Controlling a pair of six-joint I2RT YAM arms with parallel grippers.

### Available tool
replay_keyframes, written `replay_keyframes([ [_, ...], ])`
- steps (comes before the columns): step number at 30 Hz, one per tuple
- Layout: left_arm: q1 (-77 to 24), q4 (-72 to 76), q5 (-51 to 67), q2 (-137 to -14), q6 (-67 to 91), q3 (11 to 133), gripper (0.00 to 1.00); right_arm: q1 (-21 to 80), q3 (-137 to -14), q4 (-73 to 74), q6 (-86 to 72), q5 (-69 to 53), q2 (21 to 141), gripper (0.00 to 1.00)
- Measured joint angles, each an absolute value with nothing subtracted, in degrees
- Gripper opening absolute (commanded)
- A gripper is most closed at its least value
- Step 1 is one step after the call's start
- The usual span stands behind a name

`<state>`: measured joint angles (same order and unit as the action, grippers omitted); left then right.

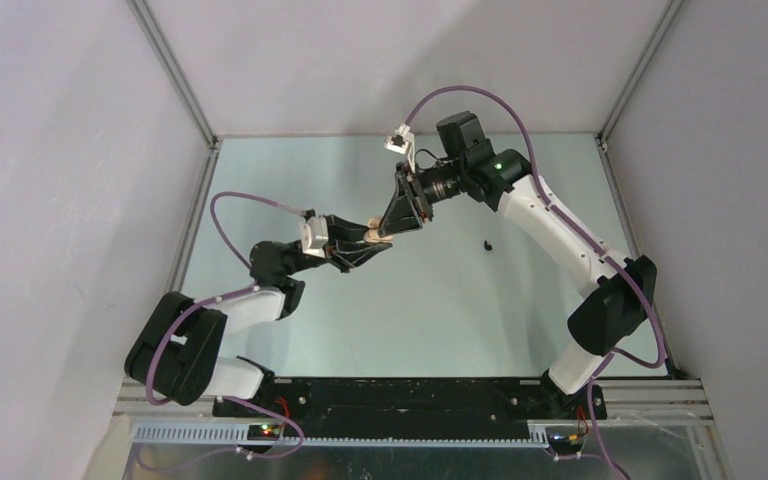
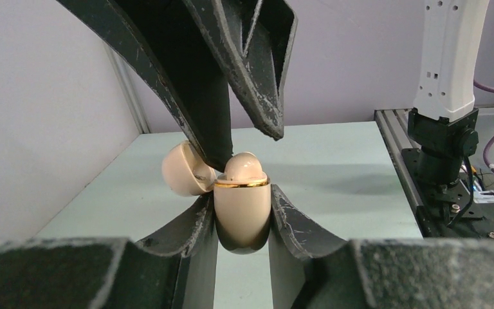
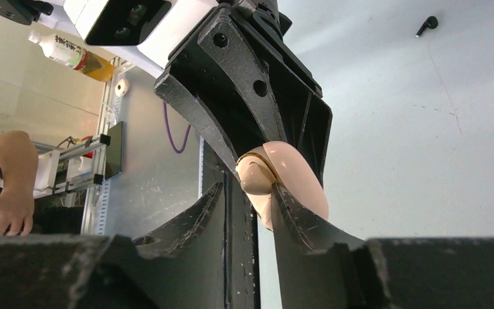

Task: Insert the wireless bluetooth earbuds into the charging case
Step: Place the earbud in the charging case, then close the charging case.

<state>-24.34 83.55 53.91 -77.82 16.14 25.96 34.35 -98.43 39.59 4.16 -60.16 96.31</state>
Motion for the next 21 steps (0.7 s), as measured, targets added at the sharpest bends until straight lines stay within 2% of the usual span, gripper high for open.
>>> replay_keyframes([
  [8,-24.32,83.48,53.93,-77.78,16.6,25.96,0.11,35.16,-101.21,44.01,7.49,-58.52,96.31,0.48],
  [13,-24.32,84.09,54.78,-77.47,16.62,25.96,0.11,35.03,-106.8,49.76,11.51,-58.59,96.31,0.58],
  [17,-24.36,84.49,55.9,-77.47,17.04,26.24,0.11,34.54,-111.13,53.76,16.71,-59.94,95.5,0.6],
  [21,-24.36,84.75,57.04,-77.47,17.93,26.94,0.11,33.21,-110.32,54.7,19.44,-59.72,92.64,0.61],
])
